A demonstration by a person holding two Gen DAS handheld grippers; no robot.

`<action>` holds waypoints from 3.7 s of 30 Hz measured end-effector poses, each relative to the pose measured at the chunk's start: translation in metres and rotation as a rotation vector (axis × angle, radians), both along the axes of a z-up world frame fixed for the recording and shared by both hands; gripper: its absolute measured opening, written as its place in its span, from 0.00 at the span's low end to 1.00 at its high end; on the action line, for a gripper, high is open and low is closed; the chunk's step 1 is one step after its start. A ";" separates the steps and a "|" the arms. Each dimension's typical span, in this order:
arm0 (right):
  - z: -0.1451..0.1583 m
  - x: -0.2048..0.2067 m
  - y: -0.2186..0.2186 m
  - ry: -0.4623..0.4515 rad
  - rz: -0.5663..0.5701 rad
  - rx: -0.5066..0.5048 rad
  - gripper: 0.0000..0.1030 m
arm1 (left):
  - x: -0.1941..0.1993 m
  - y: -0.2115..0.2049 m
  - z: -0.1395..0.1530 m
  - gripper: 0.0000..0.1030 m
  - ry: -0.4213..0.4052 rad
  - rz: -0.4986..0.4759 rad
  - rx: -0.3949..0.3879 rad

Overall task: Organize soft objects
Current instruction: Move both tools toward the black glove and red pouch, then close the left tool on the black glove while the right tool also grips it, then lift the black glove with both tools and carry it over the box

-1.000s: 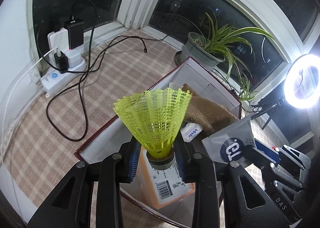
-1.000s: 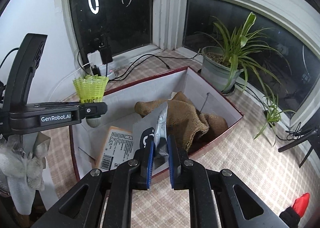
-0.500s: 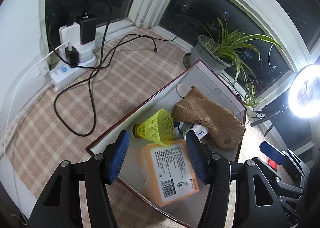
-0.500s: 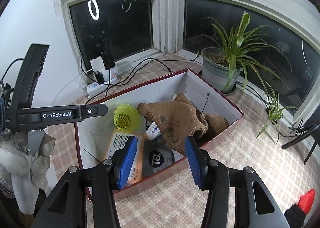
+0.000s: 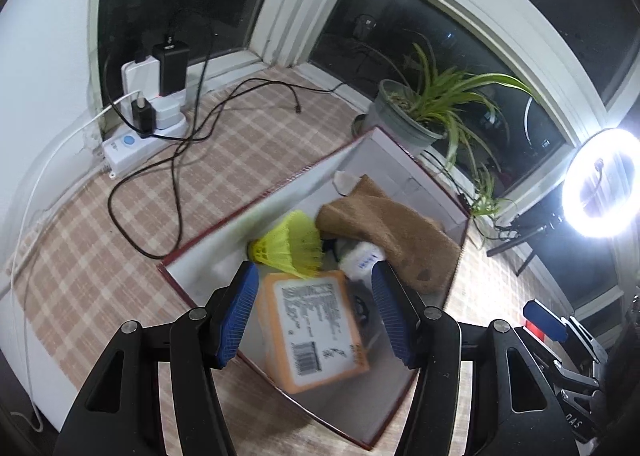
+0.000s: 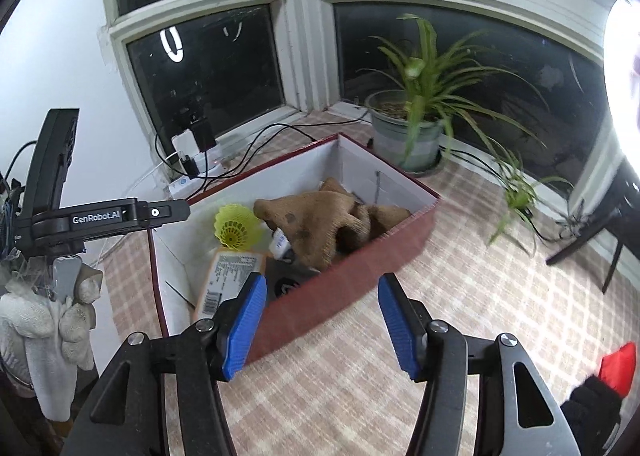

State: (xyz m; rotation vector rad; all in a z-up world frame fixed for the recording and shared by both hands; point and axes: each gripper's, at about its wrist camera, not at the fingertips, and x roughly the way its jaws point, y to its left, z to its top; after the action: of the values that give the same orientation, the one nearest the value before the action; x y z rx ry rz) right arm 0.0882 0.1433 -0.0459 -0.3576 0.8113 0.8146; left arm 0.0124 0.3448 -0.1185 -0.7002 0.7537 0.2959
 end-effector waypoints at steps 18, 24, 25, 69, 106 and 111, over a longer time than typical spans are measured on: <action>0.011 0.024 -0.200 0.066 -0.252 0.088 0.59 | 0.032 -0.142 0.013 0.61 0.005 -0.177 0.003; 0.011 0.033 -0.292 0.089 -0.370 0.121 0.59 | 0.053 -0.204 0.009 0.61 0.004 -0.264 -0.040; 0.011 0.035 -0.309 0.094 -0.391 0.125 0.59 | 0.056 -0.213 0.008 0.61 0.002 -0.281 -0.050; -0.103 0.145 -0.518 0.466 -0.439 0.302 0.43 | 0.207 -0.439 -0.065 0.68 0.098 -0.712 -0.127; -0.068 0.107 -0.474 0.366 -0.329 0.260 0.09 | 0.182 -0.475 -0.027 0.22 0.020 -0.804 -0.158; -0.055 0.091 -0.461 0.353 -0.314 0.289 0.09 | 0.164 -0.460 -0.011 0.22 -0.016 -0.790 -0.171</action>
State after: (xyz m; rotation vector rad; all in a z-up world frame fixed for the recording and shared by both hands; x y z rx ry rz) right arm 0.1791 -0.3181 -0.1013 0.1750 1.0306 0.6937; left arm 0.1766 -0.1154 -0.1292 -0.5136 0.9868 -0.4969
